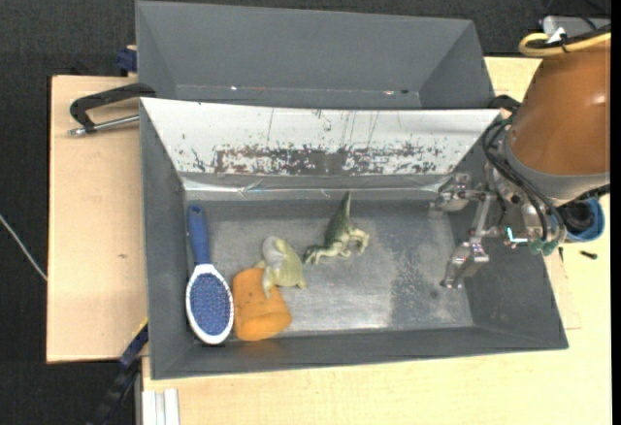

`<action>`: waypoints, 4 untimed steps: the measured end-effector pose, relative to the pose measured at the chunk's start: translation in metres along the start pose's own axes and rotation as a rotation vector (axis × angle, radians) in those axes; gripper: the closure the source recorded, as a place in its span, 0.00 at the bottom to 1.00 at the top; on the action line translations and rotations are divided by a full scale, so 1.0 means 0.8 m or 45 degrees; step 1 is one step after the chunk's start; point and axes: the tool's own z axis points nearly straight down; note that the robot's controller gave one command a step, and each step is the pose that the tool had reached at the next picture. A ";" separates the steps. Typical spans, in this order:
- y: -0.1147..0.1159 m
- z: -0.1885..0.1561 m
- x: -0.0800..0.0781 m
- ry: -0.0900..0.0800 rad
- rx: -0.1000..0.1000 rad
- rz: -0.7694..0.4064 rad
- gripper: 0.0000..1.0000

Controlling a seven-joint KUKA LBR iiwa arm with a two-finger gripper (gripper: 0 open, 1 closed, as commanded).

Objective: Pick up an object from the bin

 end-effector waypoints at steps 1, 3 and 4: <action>0.011 0.138 -0.079 -0.004 -0.002 0.544 0.00; 0.110 0.205 -0.077 -0.018 -0.004 0.552 1.00; 0.101 -0.014 -0.074 -0.025 -0.004 0.520 1.00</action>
Offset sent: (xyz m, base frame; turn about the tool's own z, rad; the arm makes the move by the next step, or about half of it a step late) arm 0.0625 0.0077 -0.1099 0.4281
